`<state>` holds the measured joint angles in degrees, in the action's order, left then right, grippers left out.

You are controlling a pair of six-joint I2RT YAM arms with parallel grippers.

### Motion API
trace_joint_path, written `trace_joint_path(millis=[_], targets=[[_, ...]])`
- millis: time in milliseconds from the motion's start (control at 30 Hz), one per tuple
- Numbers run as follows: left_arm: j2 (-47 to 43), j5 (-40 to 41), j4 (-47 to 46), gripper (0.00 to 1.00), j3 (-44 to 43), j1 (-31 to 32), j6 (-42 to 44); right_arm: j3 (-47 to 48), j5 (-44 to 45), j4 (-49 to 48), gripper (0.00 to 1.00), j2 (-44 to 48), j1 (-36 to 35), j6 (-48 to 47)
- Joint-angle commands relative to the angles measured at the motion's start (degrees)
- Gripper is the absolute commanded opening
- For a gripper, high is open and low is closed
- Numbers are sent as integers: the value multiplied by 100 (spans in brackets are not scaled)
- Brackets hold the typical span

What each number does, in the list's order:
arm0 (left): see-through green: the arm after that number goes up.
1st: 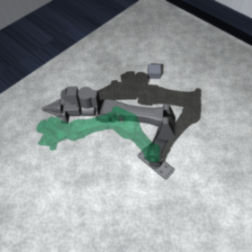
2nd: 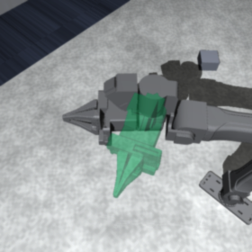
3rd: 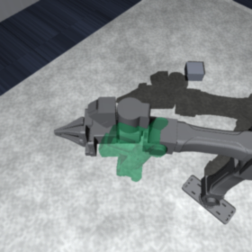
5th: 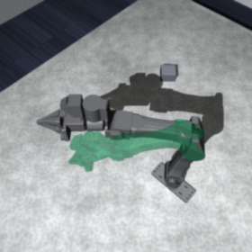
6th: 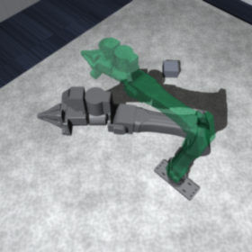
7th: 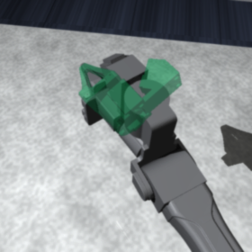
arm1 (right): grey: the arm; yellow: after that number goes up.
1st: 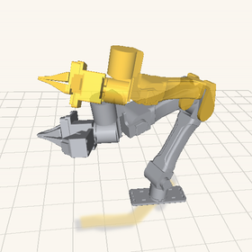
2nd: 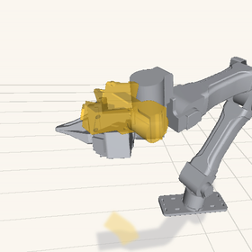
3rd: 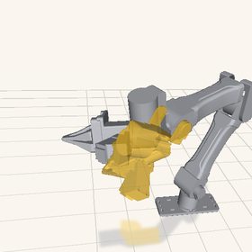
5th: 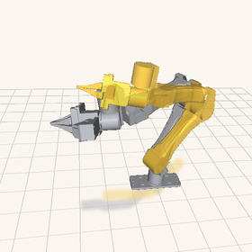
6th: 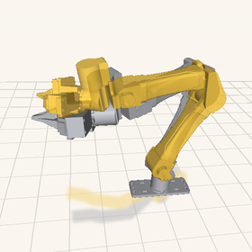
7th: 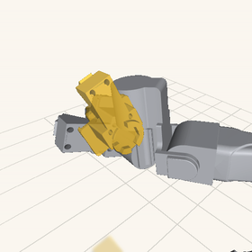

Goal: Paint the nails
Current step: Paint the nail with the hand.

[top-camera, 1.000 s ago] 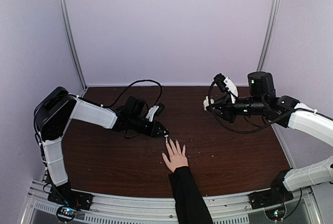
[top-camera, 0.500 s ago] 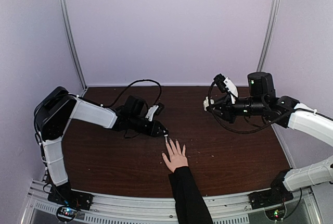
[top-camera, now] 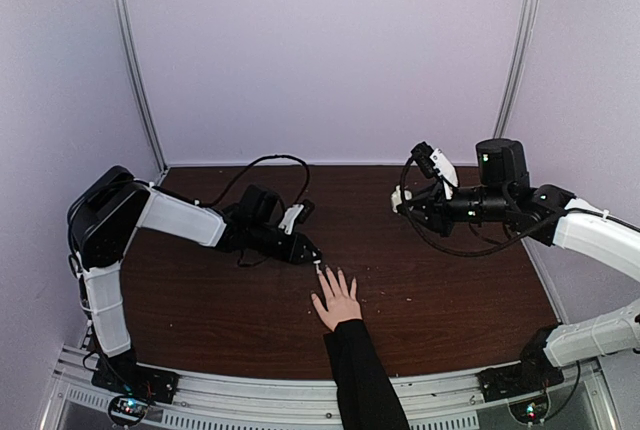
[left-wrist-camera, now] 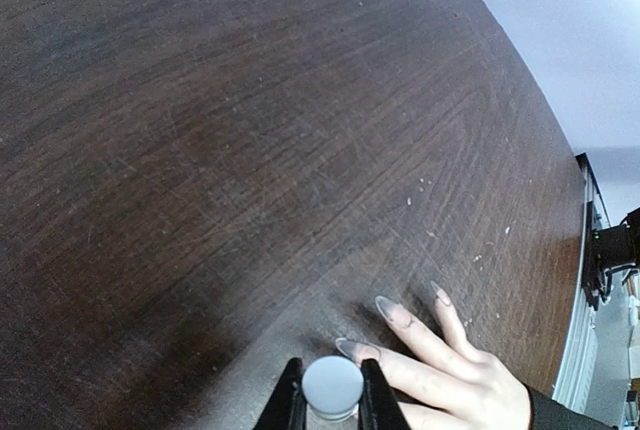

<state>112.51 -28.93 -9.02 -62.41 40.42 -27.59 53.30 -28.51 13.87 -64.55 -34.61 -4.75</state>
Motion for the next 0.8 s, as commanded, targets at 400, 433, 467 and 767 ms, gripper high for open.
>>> trace_joint_path(millis=[400, 433, 467, 767], targets=[[-65, 53, -155, 0, -176, -105, 26, -30, 10, -174, 0, 31, 43, -6], [-75, 15, -168, 0, -163, -105, 26, -30, 11, -181, 0, 31, 46, -8], [-101, -11, -197, 0, -153, -105, 25, -30, 5, -178, 0, 35, 43, -8], [-244, -113, -455, 0, 1, -97, -33, -30, -19, -196, 0, 31, 50, 1]])
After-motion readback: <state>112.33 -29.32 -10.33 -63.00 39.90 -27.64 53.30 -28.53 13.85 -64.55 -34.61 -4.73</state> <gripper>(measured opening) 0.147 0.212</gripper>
